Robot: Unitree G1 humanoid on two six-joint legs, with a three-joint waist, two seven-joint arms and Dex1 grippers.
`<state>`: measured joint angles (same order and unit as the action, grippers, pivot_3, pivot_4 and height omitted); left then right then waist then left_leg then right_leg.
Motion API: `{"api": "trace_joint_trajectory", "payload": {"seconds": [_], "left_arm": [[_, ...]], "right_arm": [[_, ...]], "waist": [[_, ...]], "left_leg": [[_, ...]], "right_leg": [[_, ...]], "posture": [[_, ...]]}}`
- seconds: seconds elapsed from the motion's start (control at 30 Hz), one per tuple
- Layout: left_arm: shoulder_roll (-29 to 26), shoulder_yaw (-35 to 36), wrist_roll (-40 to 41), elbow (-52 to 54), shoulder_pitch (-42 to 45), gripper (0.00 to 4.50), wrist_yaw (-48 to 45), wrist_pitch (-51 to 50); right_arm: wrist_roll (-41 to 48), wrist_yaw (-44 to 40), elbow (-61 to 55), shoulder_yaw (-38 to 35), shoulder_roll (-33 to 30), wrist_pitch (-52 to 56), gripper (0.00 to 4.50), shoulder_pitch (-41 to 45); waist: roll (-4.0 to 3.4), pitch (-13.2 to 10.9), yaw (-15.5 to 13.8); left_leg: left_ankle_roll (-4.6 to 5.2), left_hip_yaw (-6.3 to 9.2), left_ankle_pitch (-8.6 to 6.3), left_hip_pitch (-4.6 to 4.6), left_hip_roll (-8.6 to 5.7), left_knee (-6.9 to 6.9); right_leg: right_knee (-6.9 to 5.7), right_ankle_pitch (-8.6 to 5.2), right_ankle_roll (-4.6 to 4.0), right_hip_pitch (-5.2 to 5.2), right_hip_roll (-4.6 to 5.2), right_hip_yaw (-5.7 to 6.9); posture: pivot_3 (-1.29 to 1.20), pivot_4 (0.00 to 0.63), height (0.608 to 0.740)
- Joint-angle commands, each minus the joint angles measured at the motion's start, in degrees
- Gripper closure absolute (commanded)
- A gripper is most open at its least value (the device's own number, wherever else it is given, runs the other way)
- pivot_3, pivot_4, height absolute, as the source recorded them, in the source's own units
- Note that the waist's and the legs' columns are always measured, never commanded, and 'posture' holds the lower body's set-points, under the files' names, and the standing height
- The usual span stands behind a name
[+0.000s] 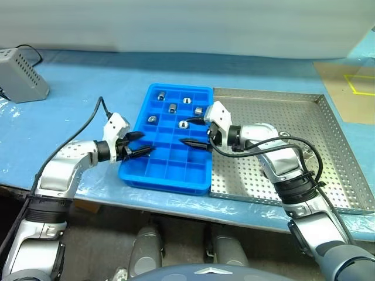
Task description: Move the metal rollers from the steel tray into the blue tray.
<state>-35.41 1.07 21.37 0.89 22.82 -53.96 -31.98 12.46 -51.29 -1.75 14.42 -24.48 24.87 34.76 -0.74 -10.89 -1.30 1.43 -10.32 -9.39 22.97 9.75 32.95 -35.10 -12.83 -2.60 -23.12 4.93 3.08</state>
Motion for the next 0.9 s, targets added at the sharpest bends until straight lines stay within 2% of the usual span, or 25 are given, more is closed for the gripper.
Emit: {"api": "trace_joint_trajectory", "payload": {"seconds": [0.03,0.27,0.57,0.67,0.8,0.9], "left_arm": [[1.3,0.8,2.1,2.0,4.3,0.91,0.3,0.0],[6.6,-4.2,3.2,0.3,16.0,0.91,-2.9,0.7],[17.7,-16.3,-4.9,-22.8,28.8,0.91,-15.1,15.5],[23.4,-18.8,-6.6,-30.2,32.1,0.91,-18.7,19.8],[31.5,-21.2,-10.7,-43.3,37.1,0.91,-21.0,27.2],[34.7,-21.0,-12.4,-49.8,39.5,0.91,-22.9,30.6]], "right_arm": [[0.5,0.6,-2.5,-2.2,-0.8,-0.5,0.77,-0.7],[2.2,1.5,-6.9,-8.1,-5.8,2.0,0.77,-2.9],[3.2,5.5,-15.8,-22.6,-16.7,7.0,0.77,-14.4],[4.3,8.5,-22.8,-28.2,-17.3,10.6,0.77,-21.3],[5.6,13.5,-33.7,-35.5,-15.1,15.7,0.77,-31.9],[6.7,16.3,-39.0,-38.1,-13.6,18.4,0.77,-36.4]], "waist": [[0.00,0.0,-0.1],[0.01,0.0,0.1],[-0.03,0.0,1.7],[-0.03,0.0,2.6],[-0.05,0.1,4.6],[-0.09,0.1,7.3]], "left_leg": [[0.01,0.00,-0.01,0.02,0.00,0.00],[0.07,-0.01,0.00,0.12,-0.03,0.04],[0.42,-0.09,0.02,0.12,-0.04,0.05],[0.60,-0.12,-0.07,0.23,-0.06,0.09],[0.85,-0.26,-0.23,0.25,-0.08,0.20],[0.97,-0.30,-0.32,0.25,-0.16,0.27]], "right_leg": [[0.02,0.00,0.00,0.00,0.00,0.00],[0.07,0.01,-0.01,-0.01,0.01,0.00],[0.24,0.02,0.01,0.03,-0.01,-0.03],[0.38,0.02,0.02,0.03,0.00,-0.03],[0.45,0.00,0.06,0.04,0.02,-0.06],[0.57,0.00,0.18,0.10,0.05,-0.07]], "posture": [[-0.18,0.150,0.740],[-0.26,0.150,0.740],[-0.49,0.150,0.740],[-0.61,0.150,0.740],[-0.73,0.150,0.740],[-0.79,0.150,0.740]]}}
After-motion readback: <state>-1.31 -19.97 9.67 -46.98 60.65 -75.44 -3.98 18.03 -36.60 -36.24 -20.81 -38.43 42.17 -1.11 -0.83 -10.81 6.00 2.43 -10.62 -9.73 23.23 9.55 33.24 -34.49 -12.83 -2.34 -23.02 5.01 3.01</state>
